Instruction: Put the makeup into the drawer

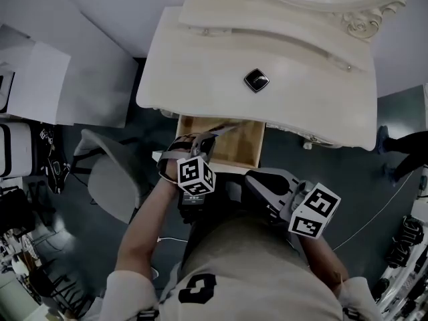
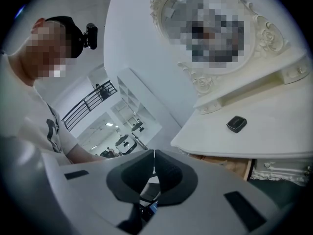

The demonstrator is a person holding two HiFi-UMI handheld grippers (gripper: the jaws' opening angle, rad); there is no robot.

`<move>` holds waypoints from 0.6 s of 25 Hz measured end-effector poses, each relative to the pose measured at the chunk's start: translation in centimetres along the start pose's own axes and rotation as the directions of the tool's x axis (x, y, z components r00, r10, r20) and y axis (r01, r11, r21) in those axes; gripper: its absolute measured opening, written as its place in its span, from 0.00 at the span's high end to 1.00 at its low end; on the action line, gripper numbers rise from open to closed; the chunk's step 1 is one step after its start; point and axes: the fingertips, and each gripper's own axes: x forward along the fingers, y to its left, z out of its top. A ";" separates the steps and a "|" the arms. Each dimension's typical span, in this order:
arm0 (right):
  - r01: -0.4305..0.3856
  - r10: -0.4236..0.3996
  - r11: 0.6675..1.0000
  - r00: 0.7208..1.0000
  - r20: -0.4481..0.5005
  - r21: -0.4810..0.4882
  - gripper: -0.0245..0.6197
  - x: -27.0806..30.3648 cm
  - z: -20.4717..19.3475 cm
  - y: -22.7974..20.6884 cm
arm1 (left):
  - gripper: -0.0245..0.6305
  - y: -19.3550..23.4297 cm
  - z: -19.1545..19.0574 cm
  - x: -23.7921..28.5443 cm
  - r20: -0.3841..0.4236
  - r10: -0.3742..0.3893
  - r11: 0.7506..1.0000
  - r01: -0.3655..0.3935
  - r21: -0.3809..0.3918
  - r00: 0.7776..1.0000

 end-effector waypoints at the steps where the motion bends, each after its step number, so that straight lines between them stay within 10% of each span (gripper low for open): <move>1: -0.001 0.001 1.000 1.000 -0.004 0.003 0.92 -0.1 0.0 -0.3 | 0.88 -0.9 -0.5 0.7 -0.018 -0.033 0.999 0.032 -0.008 0.999; 15: 0.011 -0.011 1.000 1.000 -0.022 0.021 0.92 -0.6 0.0 -1.9 | 0.88 -2.8 -5.2 7.1 -0.189 -0.215 0.964 0.178 -0.197 0.958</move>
